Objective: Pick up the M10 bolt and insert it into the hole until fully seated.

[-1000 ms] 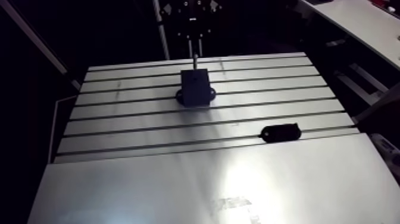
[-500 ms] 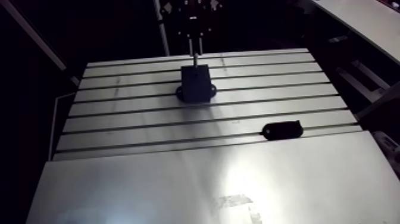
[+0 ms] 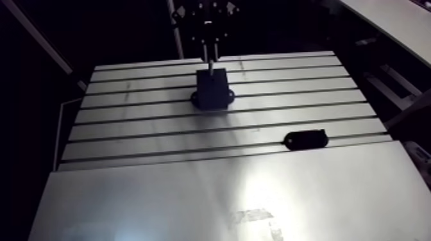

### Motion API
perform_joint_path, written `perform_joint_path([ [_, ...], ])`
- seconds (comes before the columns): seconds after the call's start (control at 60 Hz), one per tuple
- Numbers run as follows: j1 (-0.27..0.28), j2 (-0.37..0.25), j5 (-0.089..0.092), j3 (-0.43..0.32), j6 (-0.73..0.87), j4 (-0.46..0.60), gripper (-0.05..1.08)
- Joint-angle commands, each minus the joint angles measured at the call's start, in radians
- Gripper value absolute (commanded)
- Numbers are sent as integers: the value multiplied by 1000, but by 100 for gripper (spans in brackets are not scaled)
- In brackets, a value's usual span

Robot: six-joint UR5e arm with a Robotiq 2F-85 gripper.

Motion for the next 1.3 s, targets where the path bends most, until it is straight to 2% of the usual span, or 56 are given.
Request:
perform_joint_path([
  [0.017,0,9,0,-1,1,-2,107],
  [1.3,0,12,-3,11,-2,0,107],
])
